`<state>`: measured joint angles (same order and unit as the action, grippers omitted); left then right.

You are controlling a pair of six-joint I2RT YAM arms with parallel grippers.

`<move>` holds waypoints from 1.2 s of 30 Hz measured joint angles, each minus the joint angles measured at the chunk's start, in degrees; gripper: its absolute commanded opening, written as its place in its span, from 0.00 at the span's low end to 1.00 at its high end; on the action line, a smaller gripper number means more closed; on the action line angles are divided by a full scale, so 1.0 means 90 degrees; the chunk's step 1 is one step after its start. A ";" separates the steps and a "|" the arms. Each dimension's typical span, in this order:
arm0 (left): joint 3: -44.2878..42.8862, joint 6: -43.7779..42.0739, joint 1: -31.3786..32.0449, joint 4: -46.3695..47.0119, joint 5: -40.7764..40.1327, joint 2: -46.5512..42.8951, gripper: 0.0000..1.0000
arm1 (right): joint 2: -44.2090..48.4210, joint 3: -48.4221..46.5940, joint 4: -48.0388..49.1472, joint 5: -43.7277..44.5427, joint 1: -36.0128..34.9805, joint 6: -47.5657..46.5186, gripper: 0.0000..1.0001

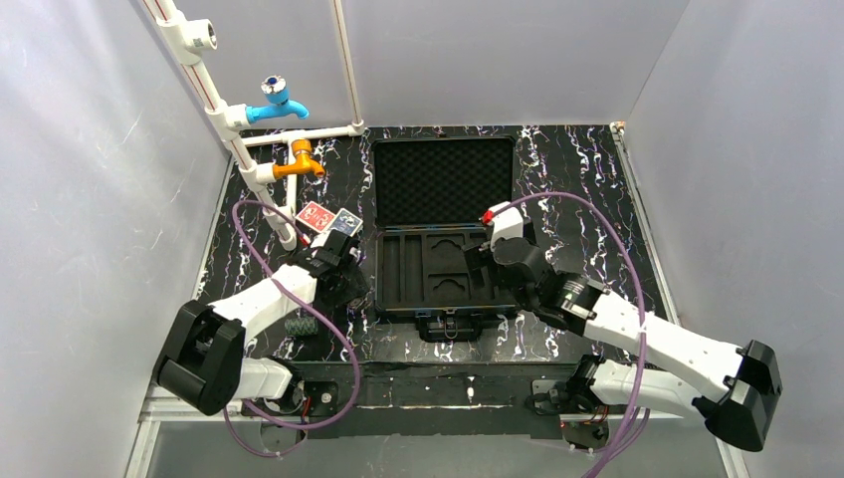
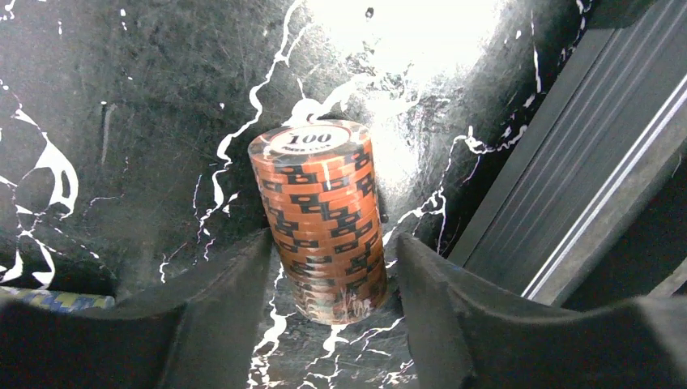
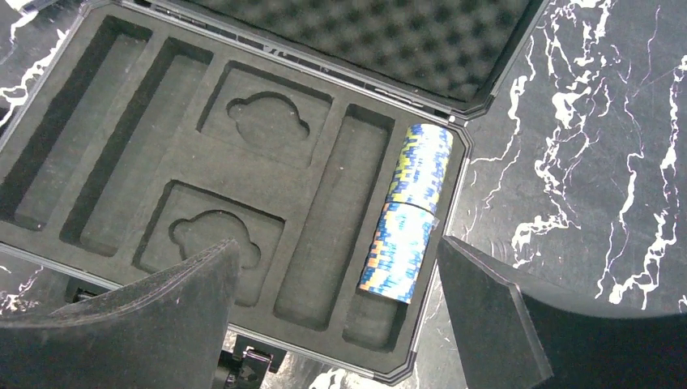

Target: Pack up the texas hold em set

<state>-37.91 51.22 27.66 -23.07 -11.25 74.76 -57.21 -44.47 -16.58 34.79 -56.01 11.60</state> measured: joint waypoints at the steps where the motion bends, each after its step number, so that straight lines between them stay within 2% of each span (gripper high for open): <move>1: 0.0002 -0.0092 0.0012 -0.0002 -0.0002 -0.0005 0.68 | 0.0107 0.0053 0.0051 -0.0005 0.0000 -0.0015 0.98; 5: 0.0007 -0.0318 0.0036 -0.0012 -0.0034 -0.0189 0.74 | 0.0352 0.0117 0.0117 -0.0255 0.0000 -0.0068 0.98; 9: 0.0007 -0.0493 0.0036 -0.0015 -0.0112 -0.0362 0.75 | 0.0017 -0.0216 -0.0126 -0.0731 0.0000 -0.0070 0.98; 13: 0.0005 -0.0580 0.0036 -0.0029 -0.0219 -0.0325 0.73 | -0.0255 -0.0342 -0.0197 -0.1083 0.0000 -0.0073 0.98; 17: 0.0005 -0.0571 0.0036 -0.0041 -0.0355 -0.0199 0.68 | -0.0202 -0.0342 -0.0294 -0.1404 0.0000 -0.0080 0.98; 21: 0.0005 -0.0551 0.0036 -0.0007 -0.0413 -0.0034 0.57 | -0.0092 -0.0342 -0.0296 -0.1545 0.0000 -0.0107 0.98; 26: 0.0005 -0.0559 0.0036 0.0100 -0.0435 0.0158 0.25 | -0.0083 -0.0342 -0.0306 -0.1542 0.0000 -0.0117 0.98; 29: 0.0005 -0.0583 0.0036 0.0163 -0.0442 0.0158 0.03 | -0.0085 -0.0342 -0.0306 -0.1494 0.0000 -0.0114 0.98; 30: 0.0005 -0.0595 0.0036 0.0168 -0.0435 0.0155 0.00 | -0.0090 -0.0342 -0.0306 -0.1472 0.0000 -0.0112 0.98; 33: 0.0112 -0.0627 0.0039 0.0107 -0.0398 -0.0041 0.00 | -0.0143 -0.0342 -0.0301 -0.1418 0.0000 -0.0090 0.98; 36: 0.0100 -0.0680 0.0182 -0.0333 -0.0350 -0.0884 0.00 | -0.0155 -0.0342 -0.0262 -0.1328 0.0000 0.0027 0.98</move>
<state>-37.01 45.10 29.30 -26.06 -14.39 66.81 -58.61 -47.55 -18.94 22.83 -56.01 11.84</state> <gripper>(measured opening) 0.417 0.981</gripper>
